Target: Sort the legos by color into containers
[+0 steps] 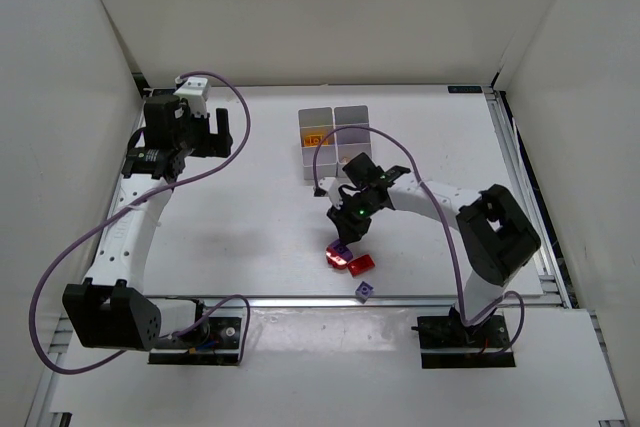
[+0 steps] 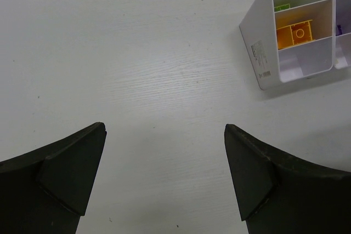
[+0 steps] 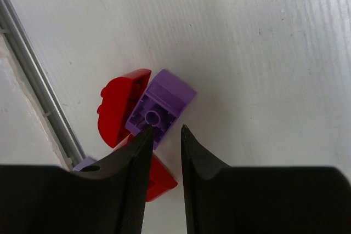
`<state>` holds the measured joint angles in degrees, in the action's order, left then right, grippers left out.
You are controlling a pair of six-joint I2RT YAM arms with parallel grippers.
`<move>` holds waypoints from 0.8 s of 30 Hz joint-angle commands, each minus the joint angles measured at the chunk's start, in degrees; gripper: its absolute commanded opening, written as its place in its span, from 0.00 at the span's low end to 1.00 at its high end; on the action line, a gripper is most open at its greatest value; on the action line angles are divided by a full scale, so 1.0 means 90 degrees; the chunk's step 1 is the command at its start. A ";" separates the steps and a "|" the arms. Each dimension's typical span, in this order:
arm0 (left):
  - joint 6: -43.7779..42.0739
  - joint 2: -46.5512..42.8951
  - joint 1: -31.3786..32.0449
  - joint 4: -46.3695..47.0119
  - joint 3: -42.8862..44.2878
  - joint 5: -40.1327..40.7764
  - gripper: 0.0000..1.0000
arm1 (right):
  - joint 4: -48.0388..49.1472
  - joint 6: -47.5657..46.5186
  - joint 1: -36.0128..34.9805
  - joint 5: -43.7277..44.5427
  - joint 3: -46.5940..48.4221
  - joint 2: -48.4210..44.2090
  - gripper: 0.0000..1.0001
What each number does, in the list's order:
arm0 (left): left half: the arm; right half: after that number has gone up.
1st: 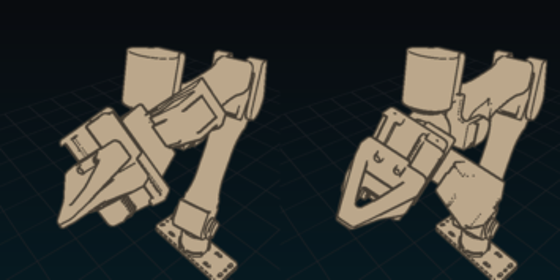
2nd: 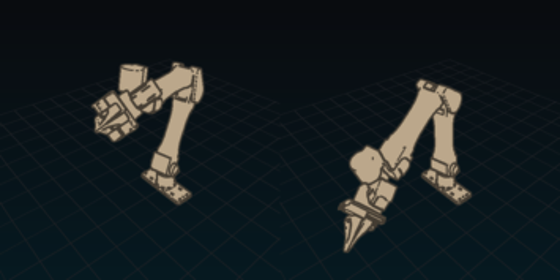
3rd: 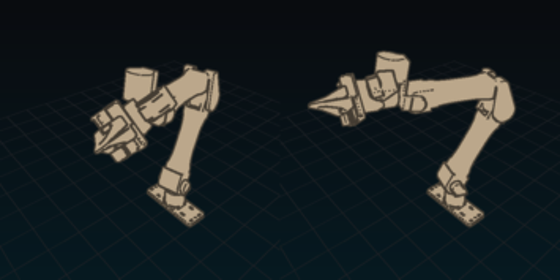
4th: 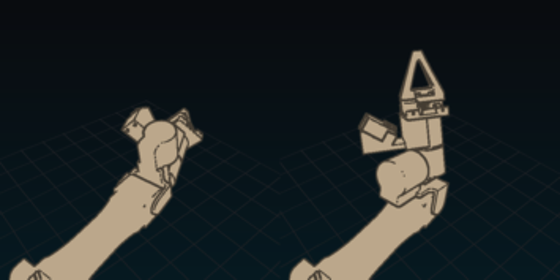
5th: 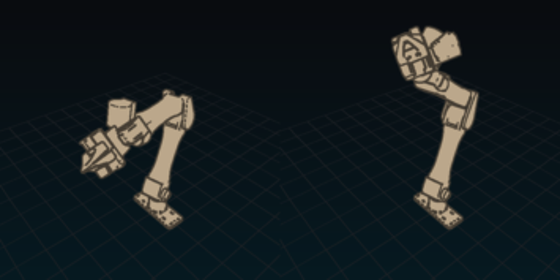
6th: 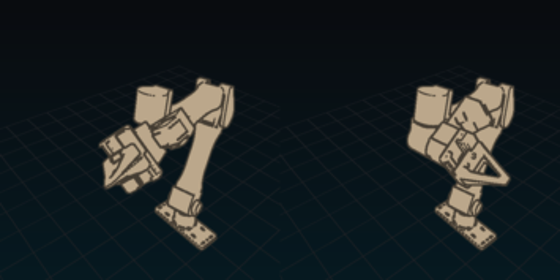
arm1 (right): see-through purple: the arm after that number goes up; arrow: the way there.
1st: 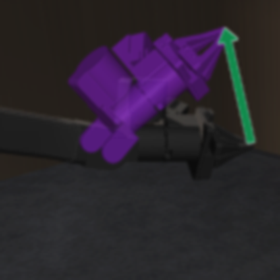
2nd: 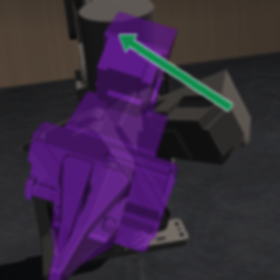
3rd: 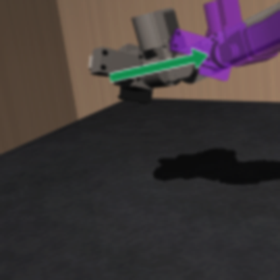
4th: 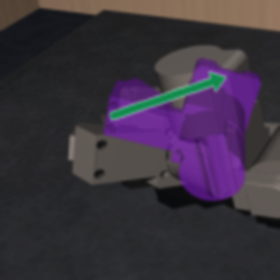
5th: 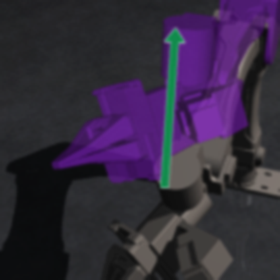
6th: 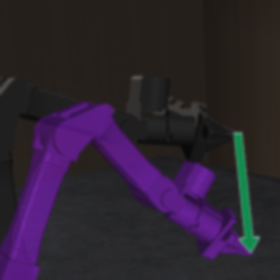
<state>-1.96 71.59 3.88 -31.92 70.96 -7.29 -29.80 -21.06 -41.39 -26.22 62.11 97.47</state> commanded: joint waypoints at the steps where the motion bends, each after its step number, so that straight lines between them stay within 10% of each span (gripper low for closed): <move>1: -0.0085 -0.0142 0.0008 -0.0018 0.0006 0.0077 0.99 | 0.0147 0.0104 -0.0021 0.0022 0.0140 0.0175 0.31; 24: -0.0222 -0.0015 0.0008 0.0002 -0.0013 0.0195 0.99 | 0.0177 -0.0150 -0.0119 -0.0095 0.0277 0.0547 0.04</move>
<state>-3.60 71.92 3.88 -31.92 70.96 -6.07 -28.97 -21.54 -42.15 -26.24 62.89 102.13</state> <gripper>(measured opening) 0.995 0.053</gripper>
